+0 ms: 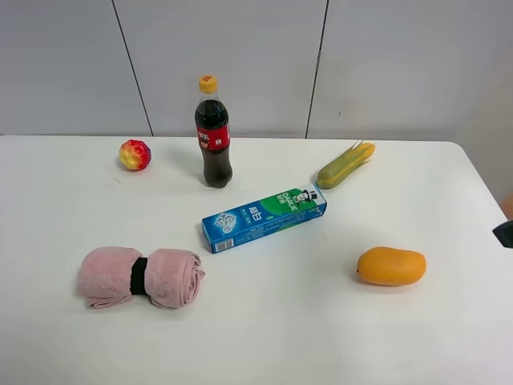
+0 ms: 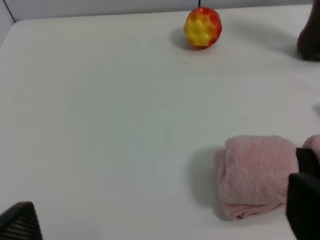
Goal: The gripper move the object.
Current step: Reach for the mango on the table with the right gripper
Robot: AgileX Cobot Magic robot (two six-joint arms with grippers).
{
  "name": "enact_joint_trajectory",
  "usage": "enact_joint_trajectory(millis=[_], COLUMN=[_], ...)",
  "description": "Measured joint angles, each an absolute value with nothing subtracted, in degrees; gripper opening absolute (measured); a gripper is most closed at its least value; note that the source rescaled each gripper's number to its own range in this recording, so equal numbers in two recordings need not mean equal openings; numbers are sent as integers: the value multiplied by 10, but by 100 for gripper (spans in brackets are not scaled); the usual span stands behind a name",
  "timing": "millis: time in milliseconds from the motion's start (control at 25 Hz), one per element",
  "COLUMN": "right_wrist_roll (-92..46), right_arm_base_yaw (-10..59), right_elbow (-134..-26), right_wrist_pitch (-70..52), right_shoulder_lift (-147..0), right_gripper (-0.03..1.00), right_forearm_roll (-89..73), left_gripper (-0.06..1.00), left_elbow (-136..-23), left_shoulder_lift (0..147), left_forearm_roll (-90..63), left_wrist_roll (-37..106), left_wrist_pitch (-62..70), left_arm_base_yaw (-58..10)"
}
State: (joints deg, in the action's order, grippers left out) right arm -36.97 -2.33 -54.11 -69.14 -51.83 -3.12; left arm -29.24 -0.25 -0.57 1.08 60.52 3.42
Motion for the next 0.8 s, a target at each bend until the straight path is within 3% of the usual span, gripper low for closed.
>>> enact_joint_trajectory(millis=[480,800], right_wrist_roll=[-537,-648], right_arm_base_yaw=[-23,37], right_elbow=[-541,-541], right_wrist_pitch=[-637,-634], right_shoulder_lift=[-561,-659], right_gripper=[100,100], right_forearm_roll=[-105,-118], left_gripper=[100,100], left_elbow=[-292,-292], left_shoulder_lift=[-3,-3], left_forearm_roll=[-6,-6], left_wrist_roll=[11,11], left_wrist_pitch=[605,605], left_arm_base_yaw=[34,34])
